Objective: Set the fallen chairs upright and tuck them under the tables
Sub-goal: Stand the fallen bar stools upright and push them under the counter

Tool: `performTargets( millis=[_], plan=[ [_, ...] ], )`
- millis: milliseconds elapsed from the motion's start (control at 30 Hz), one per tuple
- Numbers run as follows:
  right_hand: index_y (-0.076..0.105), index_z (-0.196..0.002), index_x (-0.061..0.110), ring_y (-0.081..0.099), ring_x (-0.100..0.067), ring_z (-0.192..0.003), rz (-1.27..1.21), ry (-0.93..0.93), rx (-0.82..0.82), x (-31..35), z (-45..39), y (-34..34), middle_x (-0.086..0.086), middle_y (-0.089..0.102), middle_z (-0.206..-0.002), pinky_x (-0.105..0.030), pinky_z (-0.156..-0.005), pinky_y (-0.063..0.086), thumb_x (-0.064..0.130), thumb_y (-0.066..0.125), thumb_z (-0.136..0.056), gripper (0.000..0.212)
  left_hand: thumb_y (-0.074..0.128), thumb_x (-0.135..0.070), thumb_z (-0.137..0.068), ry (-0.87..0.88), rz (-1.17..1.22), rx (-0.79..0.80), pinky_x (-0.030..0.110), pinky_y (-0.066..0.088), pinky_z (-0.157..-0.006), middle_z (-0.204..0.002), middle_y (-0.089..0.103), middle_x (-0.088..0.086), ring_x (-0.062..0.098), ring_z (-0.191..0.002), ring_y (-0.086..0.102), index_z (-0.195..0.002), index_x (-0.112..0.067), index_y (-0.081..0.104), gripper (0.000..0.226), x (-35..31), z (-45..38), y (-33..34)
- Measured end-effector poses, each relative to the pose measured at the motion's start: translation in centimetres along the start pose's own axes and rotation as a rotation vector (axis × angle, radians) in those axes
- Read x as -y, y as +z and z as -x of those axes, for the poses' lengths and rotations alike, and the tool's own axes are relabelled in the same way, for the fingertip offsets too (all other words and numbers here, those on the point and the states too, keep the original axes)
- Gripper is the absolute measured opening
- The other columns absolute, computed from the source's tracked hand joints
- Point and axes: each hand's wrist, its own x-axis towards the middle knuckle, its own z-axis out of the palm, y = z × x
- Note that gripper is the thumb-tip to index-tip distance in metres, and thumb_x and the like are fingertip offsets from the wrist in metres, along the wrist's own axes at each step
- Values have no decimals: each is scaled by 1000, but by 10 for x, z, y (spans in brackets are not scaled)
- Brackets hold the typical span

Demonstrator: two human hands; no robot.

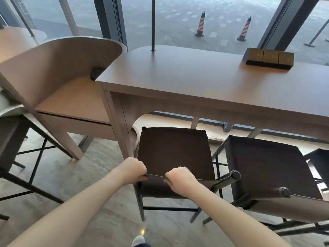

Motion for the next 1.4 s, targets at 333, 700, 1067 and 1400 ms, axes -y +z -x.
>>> performTargets(
  millis=[333,700,1067,1400],
  plan=[
    [67,-96,8,64,-36,-84,-2,64,-11,25,-35,-3,-12,69,-95,-34,-68,40,26,40,-100,33,38,-33,-100,57,-81,-1,32,44,-74,-103,68,7,31,-95,64,-101,-12,64,34,47,-6,13],
    [68,-96,7,64,-37,-85,-29,86,6,47,-56,2,-14,69,-95,-35,-69,42,22,42,-99,31,38,-38,-101,98,-92,-13,30,38,-66,-98,68,5,30,-91,65,-101,-12,66,38,70,-4,33],
    [66,-94,9,64,-34,-83,-76,68,28,55,-58,9,-12,69,-93,-36,-73,49,29,46,-98,28,41,-45,-98,20,-2,-26,30,41,-68,-97,68,3,27,-90,65,-100,-17,66,38,64,7,56],
    [66,-101,14,63,-28,-91,-165,236,-16,19,1,17,-5,69,-97,-33,-73,47,34,44,-99,29,35,-49,-98,-47,170,-91,27,40,-63,-88,65,-1,21,-89,64,-91,-15,64,45,36,6,46]
  ],
)
